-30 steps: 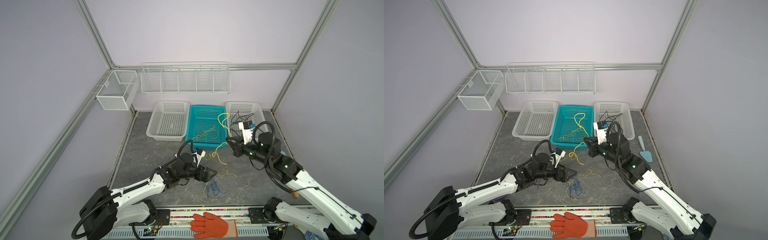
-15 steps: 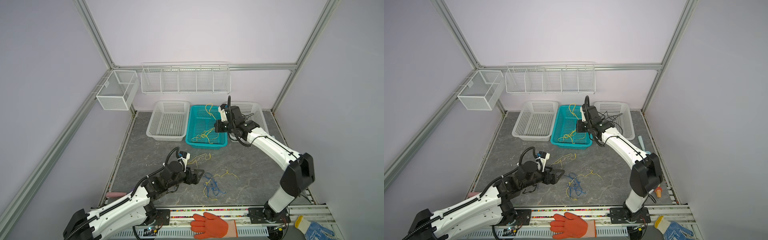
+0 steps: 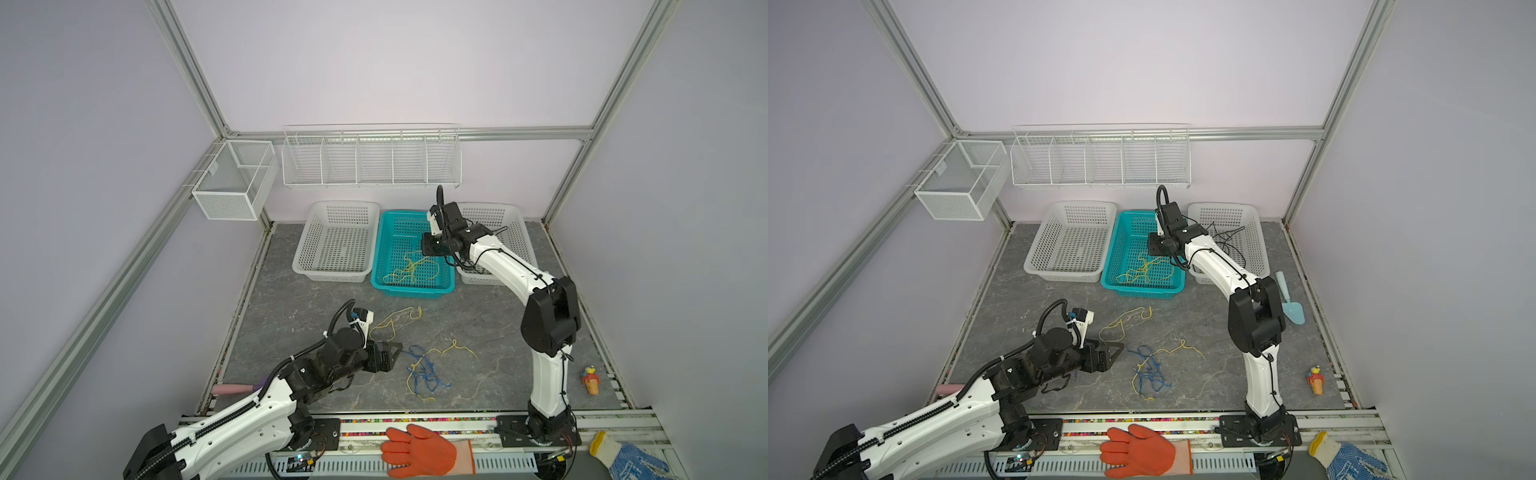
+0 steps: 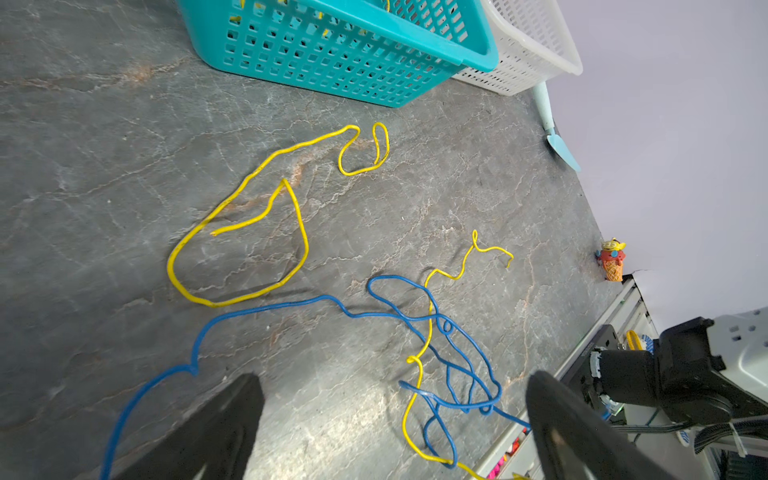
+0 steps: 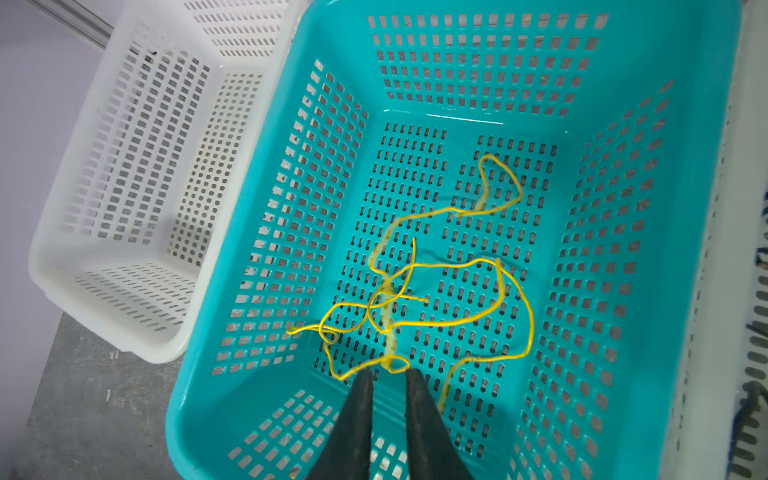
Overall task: Untangle the cables
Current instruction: 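Carry the yellow cable over the teal basket with the right gripper and release it, then move the right gripper back down to the blue and yellow tangle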
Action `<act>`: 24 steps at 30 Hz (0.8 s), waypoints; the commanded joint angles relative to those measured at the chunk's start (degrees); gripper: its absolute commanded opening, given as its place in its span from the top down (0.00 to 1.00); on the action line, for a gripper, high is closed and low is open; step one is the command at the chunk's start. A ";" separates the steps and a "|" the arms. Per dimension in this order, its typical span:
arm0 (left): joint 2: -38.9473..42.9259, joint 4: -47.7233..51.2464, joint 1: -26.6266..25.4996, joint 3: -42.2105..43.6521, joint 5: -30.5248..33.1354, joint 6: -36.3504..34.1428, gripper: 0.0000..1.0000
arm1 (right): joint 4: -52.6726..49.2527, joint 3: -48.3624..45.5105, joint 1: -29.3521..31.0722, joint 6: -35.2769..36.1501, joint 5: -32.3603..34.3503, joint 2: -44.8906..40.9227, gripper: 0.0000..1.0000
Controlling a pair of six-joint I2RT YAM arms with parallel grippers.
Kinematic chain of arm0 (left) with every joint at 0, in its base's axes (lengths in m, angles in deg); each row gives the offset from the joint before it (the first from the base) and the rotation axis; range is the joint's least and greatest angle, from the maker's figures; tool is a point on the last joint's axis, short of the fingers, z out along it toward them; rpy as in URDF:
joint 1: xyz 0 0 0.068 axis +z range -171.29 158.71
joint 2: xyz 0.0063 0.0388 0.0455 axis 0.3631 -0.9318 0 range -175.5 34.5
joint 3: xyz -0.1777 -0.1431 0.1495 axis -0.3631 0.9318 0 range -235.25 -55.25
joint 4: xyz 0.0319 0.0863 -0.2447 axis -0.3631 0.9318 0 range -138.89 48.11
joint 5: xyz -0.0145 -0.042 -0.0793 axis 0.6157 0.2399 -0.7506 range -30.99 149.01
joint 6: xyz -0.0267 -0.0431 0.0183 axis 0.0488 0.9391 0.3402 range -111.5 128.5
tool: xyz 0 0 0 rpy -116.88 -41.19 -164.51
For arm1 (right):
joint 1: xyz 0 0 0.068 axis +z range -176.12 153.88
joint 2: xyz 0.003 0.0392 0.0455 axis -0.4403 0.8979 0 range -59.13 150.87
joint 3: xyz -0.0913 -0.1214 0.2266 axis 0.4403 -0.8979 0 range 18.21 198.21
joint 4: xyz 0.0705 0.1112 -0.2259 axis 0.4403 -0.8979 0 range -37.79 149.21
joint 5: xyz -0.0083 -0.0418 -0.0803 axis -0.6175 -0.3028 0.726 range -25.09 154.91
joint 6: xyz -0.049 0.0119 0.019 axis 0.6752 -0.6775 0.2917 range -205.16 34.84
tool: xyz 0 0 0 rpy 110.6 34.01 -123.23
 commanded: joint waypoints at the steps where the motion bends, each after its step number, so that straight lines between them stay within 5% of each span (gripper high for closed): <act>1: -0.21 0.30 0.21 -0.16 0.53 0.75 0.01 | -2.31 1.32 -0.26 0.85 0.71 -0.68 0.76; 12: 1.35 2.65 0.25 -0.44 1.05 1.29 0.00 | -1.23 -5.85 0.04 1.28 -1.52 -13.52 0.44; 24: -1.36 -0.11 0.24 0.98 0.65 3.53 0.00 | 4.18 -37.04 8.74 0.63 -5.99 -40.19 0.31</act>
